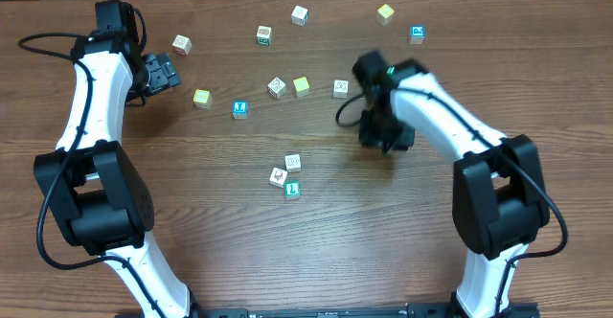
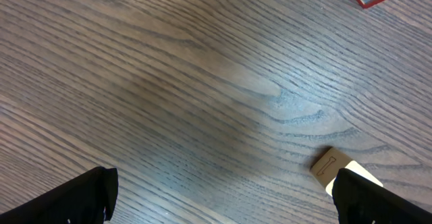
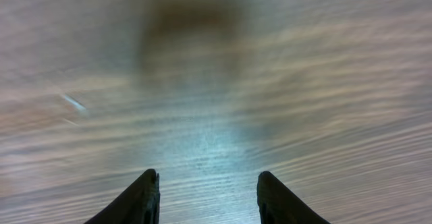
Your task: Form a circle
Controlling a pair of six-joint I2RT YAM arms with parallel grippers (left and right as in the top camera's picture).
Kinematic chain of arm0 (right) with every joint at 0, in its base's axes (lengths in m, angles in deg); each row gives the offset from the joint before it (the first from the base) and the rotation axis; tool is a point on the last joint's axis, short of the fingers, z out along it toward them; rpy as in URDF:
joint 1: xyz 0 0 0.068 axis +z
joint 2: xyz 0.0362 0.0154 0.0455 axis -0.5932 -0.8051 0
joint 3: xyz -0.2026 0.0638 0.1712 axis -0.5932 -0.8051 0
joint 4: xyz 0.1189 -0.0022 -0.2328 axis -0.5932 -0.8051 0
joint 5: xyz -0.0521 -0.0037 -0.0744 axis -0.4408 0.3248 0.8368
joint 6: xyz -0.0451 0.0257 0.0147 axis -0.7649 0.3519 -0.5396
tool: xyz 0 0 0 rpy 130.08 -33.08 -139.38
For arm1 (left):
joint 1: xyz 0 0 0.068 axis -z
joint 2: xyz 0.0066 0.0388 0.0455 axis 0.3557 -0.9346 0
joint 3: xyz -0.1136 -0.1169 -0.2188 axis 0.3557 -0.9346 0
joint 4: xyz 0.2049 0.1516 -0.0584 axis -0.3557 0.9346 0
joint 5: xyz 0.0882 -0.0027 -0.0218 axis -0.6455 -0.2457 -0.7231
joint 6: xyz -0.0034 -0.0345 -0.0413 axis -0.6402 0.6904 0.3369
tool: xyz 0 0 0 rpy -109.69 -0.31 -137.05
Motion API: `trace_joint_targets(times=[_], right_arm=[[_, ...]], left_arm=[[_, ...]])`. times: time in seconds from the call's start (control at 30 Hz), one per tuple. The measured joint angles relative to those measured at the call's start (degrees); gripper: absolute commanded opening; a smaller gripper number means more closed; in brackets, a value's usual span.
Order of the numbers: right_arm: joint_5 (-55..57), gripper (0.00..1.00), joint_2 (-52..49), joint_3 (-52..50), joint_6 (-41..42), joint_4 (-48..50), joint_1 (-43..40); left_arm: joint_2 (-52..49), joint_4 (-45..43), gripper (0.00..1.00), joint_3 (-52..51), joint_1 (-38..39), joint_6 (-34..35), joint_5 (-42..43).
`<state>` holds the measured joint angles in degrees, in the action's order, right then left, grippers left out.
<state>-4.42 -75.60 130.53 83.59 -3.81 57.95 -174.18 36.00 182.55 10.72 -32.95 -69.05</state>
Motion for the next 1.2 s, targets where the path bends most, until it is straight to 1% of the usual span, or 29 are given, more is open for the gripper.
trace_joint_targets(times=[0.07,0.13,0.2,0.3,0.5,0.6,0.77,0.8,0.87,1.0,1.2], right_arm=[[0.0,0.44,-0.2,6.3,-0.9,-3.2,-1.8],[0.0,0.44,-0.2,13.5,-1.9,-3.9,-3.9],[0.2,0.43,-0.2,19.5,-3.1,-2.5,-5.9],[0.4,0.43,0.2,23.6,-4.0,2.4,-8.5],[0.8,0.45,0.1,22.9,-4.9,10.5,-10.2],[0.8,0.5,-0.9,22.0,-5.2,12.8,-9.8],[0.8,0.55,-7.4,21.8,-5.8,16.0,-8.9],[0.8,0.59,-9.1,21.6,-6.2,16.4,-8.8],[0.8,0.61,-12.0,21.2,-6.9,17.0,-8.7],[0.8,0.62,-17.2,20.7,-7.5,18.1,-8.7],[0.2,0.61,-17.7,20.7,-7.9,19.1,-8.7]], left_arm=[[0.0,0.0,1.0,0.0,0.0,0.0,0.0],[0.0,0.0,1.0,0.0,0.0,0.0,0.0],[0.0,0.0,1.0,0.0,0.0,0.0,0.0],[0.0,0.0,1.0,0.0,0.0,0.0,0.0],[0.0,0.0,0.99,0.0,0.0,0.0,0.0],[0.0,0.0,0.99,0.0,0.0,0.0,0.0],[0.0,0.0,1.0,0.0,0.0,0.0,0.0],[0.0,0.0,0.99,0.0,0.0,0.0,0.0],[0.0,0.0,1.0,0.0,0.0,0.0,0.0],[0.0,0.0,0.99,0.0,0.0,0.0,0.0],[0.0,0.0,1.0,0.0,0.0,0.0,0.0]])
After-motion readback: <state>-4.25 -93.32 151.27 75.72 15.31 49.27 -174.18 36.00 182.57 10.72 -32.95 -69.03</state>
